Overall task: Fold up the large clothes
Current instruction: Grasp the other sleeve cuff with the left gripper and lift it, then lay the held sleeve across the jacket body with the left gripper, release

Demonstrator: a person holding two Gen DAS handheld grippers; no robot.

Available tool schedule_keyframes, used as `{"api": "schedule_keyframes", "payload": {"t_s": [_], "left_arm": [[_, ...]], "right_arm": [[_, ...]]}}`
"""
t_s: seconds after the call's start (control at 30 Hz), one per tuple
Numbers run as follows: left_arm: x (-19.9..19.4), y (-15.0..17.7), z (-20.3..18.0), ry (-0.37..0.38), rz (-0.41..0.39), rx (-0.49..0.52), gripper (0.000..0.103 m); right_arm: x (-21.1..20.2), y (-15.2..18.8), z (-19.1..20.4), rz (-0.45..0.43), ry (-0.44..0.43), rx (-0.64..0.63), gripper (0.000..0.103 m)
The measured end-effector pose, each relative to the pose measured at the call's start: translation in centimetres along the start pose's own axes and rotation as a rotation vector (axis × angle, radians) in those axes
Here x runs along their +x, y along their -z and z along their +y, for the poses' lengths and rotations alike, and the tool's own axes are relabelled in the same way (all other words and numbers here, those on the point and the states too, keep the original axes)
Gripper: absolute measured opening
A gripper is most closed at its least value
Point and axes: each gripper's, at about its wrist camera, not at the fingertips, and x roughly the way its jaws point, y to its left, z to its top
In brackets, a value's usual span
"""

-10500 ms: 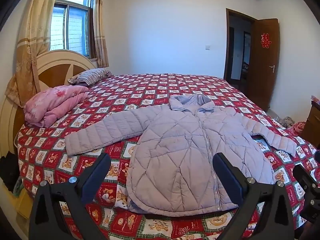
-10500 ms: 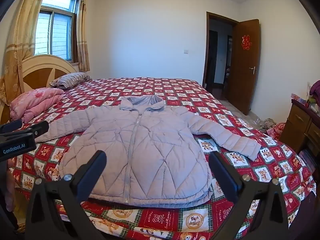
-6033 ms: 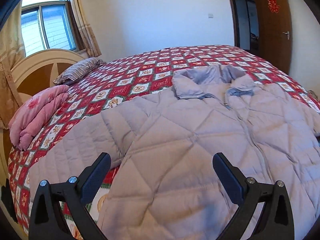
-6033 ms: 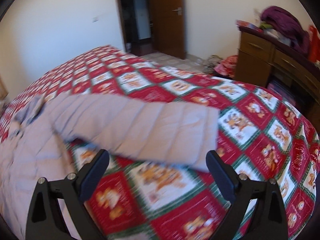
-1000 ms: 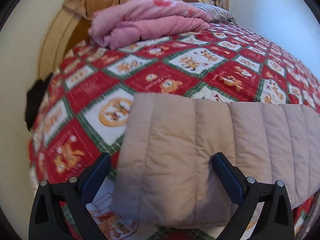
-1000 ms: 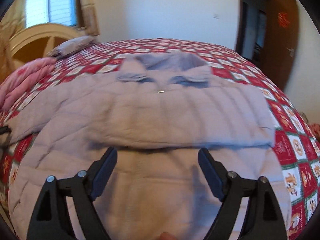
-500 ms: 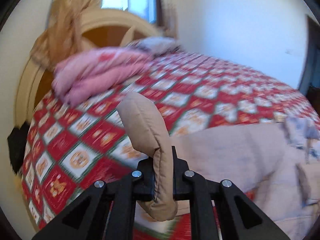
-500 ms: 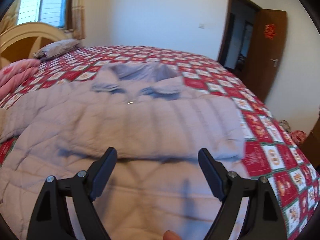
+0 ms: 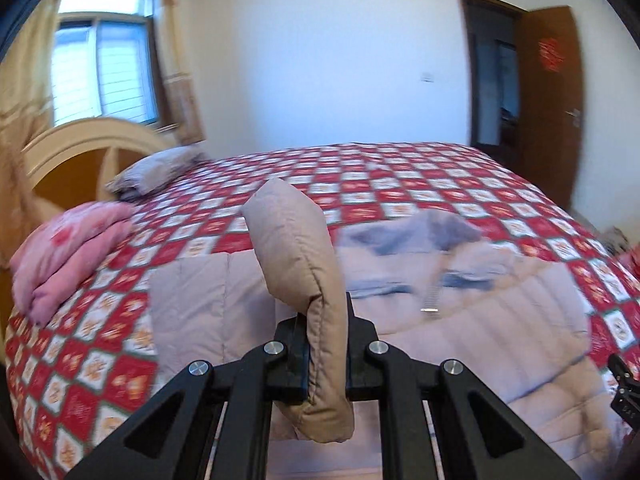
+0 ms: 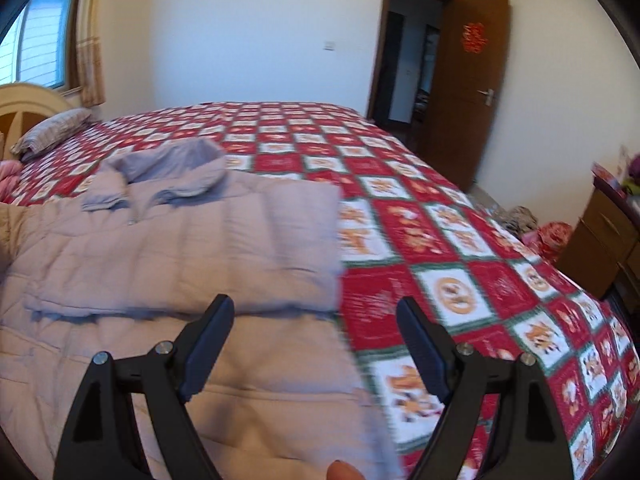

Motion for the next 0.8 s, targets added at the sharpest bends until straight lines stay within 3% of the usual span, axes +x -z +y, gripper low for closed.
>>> {"api": "schedule_keyframes", "payload": {"t_s": [0.17, 0.3, 0.5, 0.53, 0.6, 0.63, 0.67, 0.73, 0.8], "left_arm": [[0.7, 0.7, -7.5, 0.044, 0.004, 0.094, 0.011], [0.8, 1.4, -8.3, 0.011, -0.018, 0.084, 0.014], [0.4, 0.8, -10.9, 0.063, -0.040, 0.144, 0.013], [0.5, 0.7, -11.4, 0.060, -0.043, 0.145, 0.017], [0.7, 0.6, -12.0, 0.063, -0.029, 0.153, 0.046], [0.6, 0.7, -12.2, 0.037, -0.031, 0.159, 0.080], [0.5, 0.7, -12.2, 0.023, -0.048, 0.158, 0.095], [-0.3, 1.1, -11.5, 0.000, -0.110, 0.158, 0.096], [0.1, 1.1, -10.4, -0.037, -0.103, 0.170, 0.096]], "right_arm": [[0.2, 1.1, -4.1, 0.014, 0.022, 0.065, 0.086], [0.4, 2.0, -5.8, 0.027, 0.025, 0.101, 0.086], [1.2, 2.4, -5.8, 0.039, 0.003, 0.128, 0.086], [1.2, 2.5, -5.6, 0.040, -0.001, 0.126, 0.086], [1.1, 2.6, -5.1, 0.043, -0.015, 0.114, 0.086], [1.2, 2.7, -5.0, 0.044, -0.019, 0.111, 0.086], [1.2, 2.8, -5.0, 0.048, -0.025, 0.110, 0.086], [1.4, 2.7, -4.9, 0.060, -0.034, 0.115, 0.088], [1.3, 2.6, -4.8, 0.064, -0.039, 0.124, 0.088]]}}
